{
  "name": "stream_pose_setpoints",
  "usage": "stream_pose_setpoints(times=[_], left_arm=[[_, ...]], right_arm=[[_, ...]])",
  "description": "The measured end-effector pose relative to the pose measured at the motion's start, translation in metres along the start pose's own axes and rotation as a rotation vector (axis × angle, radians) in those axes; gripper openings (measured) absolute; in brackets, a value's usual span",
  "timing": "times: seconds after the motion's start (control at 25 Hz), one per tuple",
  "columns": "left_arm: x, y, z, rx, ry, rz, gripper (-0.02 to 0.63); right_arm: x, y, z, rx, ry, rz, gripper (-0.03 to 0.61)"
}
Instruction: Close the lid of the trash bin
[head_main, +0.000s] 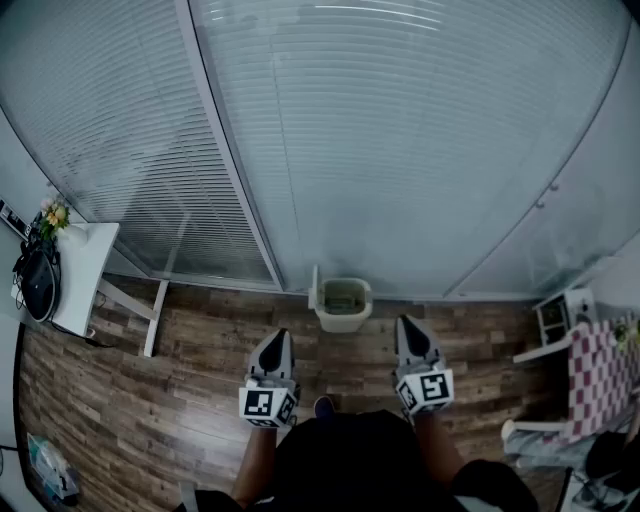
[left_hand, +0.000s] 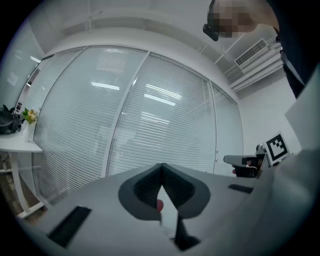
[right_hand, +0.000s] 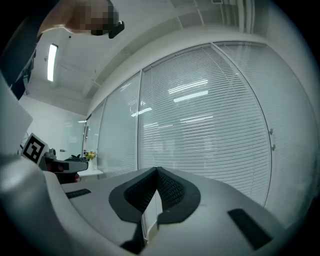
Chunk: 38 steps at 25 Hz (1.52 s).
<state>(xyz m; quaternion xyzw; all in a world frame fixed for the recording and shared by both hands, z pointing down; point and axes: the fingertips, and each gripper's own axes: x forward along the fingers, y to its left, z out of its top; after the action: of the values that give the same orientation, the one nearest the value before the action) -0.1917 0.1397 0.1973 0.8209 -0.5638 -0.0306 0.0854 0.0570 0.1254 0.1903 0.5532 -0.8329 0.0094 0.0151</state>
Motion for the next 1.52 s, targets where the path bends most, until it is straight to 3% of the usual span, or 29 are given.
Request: stream_pose_setpoints(times=[0.36, 0.76, 0.8, 0.84, 1.04, 1.28, 1.52], left_arm=[[0.004, -0.002, -0.002, 0.004, 0.01, -0.004, 0.008], [0.004, -0.007, 0.001, 0.059, -0.023, 0.008, 0.011], [0.004, -0.006, 0.0, 0.059, -0.024, 0.014, 0.052], [0.005, -0.005, -0.002, 0.06, -0.02, 0.018, 0.161], [0.009, -0.002, -0.012, 0.098, 0.018, 0.039, 0.26], [0.007, 0.003, -0.017, 0.109, 0.044, 0.068, 0.285], [0.014, -0.002, -0.022, 0.093, 0.036, 0.03, 0.285]], right_arm=[[0.004, 0.003, 0.0, -0.016, -0.01, 0.031, 0.003], [0.004, -0.008, -0.015, 0.073, 0.029, 0.003, 0.003], [0.004, -0.008, -0.016, 0.072, 0.031, 0.007, 0.003], [0.004, -0.007, -0.017, 0.073, 0.033, 0.01, 0.003], [0.003, -0.007, -0.031, 0.146, 0.067, 0.008, 0.003], [0.001, -0.006, -0.034, 0.174, 0.078, -0.002, 0.003], [0.002, -0.006, -0.036, 0.171, 0.088, -0.004, 0.003]])
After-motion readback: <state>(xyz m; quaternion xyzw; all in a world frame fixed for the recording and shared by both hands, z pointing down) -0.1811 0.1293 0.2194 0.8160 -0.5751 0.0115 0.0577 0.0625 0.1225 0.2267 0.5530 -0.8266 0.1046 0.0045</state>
